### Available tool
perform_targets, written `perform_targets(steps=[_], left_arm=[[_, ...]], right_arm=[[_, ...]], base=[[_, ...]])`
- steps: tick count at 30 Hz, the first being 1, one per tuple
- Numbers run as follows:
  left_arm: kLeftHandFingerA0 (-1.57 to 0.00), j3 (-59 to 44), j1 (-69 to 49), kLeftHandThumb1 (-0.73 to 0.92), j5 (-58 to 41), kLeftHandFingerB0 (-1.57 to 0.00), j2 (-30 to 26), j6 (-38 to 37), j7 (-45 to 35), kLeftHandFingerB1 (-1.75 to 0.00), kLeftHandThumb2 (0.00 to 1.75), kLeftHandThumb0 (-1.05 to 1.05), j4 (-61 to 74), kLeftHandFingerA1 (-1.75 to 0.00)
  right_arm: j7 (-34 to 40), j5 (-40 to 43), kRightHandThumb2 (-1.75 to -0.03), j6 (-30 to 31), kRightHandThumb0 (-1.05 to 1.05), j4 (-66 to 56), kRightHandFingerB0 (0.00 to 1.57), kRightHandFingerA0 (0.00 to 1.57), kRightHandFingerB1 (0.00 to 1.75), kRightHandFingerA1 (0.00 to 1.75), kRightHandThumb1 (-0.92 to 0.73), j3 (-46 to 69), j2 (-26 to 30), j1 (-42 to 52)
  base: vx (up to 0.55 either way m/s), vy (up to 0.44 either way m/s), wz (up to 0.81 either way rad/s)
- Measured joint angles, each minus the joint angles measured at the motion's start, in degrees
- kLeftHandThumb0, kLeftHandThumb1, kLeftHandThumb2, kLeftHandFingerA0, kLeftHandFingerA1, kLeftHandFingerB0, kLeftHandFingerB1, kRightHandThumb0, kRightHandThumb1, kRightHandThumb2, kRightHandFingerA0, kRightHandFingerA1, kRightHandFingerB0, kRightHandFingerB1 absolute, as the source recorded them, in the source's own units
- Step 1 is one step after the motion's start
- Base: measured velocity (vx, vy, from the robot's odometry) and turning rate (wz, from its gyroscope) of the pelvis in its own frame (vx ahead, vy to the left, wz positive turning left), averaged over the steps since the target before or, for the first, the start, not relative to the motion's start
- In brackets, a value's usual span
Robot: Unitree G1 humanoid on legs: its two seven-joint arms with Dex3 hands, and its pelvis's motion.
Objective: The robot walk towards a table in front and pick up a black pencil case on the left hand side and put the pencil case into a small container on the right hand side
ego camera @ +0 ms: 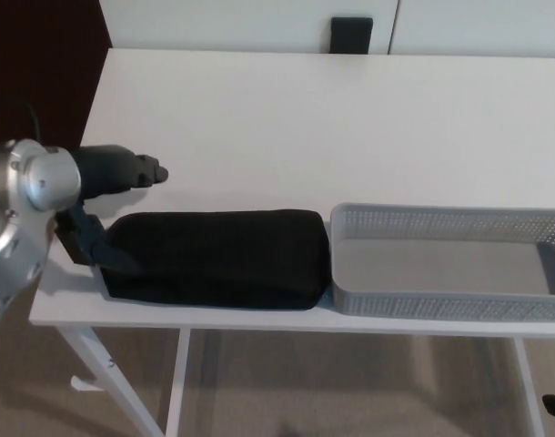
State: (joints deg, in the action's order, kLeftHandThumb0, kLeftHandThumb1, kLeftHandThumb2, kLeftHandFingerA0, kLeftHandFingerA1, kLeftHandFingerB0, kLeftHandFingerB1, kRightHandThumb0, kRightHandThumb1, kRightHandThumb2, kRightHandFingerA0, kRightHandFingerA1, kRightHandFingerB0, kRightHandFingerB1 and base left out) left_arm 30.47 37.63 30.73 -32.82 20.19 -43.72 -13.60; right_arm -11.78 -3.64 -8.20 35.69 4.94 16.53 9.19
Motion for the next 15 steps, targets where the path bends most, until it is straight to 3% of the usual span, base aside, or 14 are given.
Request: perform_targets(steps=[2,3,5,6,14,15], left_arm=[[0.00,0.26,-0.02,0.39,0.19,0.00,0.75,0.00,0.27,0.00,0.78,-0.61,-0.66,0.00],[0.00,0.46,-0.02,0.39,0.37,0.00,1.32,0.00,0.38,0.00,0.78,-0.61,-0.97,0.00],[0.00,0.72,-0.02,0.39,0.62,0.00,2.17,0.00,0.59,0.00,0.79,-0.61,-1.67,0.00],[0.00,0.84,-0.02,0.39,0.75,0.00,2.73,0.01,0.73,0.00,0.79,-0.61,-1.96,0.00],[0.00,1.51,0.00,0.39,1.85,0.00,6.11,0.00,1.17,0.00,0.80,-0.60,-2.54,0.00],[0.00,1.53,0.00,0.40,1.90,0.00,6.28,-0.01,1.21,-0.01,0.81,-0.60,-2.54,0.00]], right_arm=[[-0.01,0.00,-0.58,0.11,-0.27,-0.03,0.25,0.48,0.35,0.47,-0.64,0.03,0.00,0.00],[-0.02,0.00,-0.89,0.12,-0.23,-0.02,0.14,0.40,0.48,0.61,-0.46,0.03,0.00,-0.01],[-0.03,0.05,-0.89,0.19,-0.23,0.01,0.14,0.39,0.48,0.60,-0.46,0.12,-0.03,-0.13],[-0.04,0.13,-0.58,0.25,-0.27,0.04,0.25,0.47,0.35,0.47,-0.64,0.19,-0.05,-0.16],[0.09,0.30,-0.58,0.54,-0.27,0.04,0.26,0.49,0.36,0.48,-0.64,0.26,-0.25,-0.56],[0.09,0.32,-0.89,0.54,-0.23,0.04,0.15,0.45,0.49,0.62,-0.46,0.27,-0.27,-0.56]], base=[[0.00,0.000,0.00],[0.00,0.000,0.00],[0.00,0.000,0.00],[0.00,0.000,0.00],[0.00,0.000,0.00],[0.00,0.000,0.00]])
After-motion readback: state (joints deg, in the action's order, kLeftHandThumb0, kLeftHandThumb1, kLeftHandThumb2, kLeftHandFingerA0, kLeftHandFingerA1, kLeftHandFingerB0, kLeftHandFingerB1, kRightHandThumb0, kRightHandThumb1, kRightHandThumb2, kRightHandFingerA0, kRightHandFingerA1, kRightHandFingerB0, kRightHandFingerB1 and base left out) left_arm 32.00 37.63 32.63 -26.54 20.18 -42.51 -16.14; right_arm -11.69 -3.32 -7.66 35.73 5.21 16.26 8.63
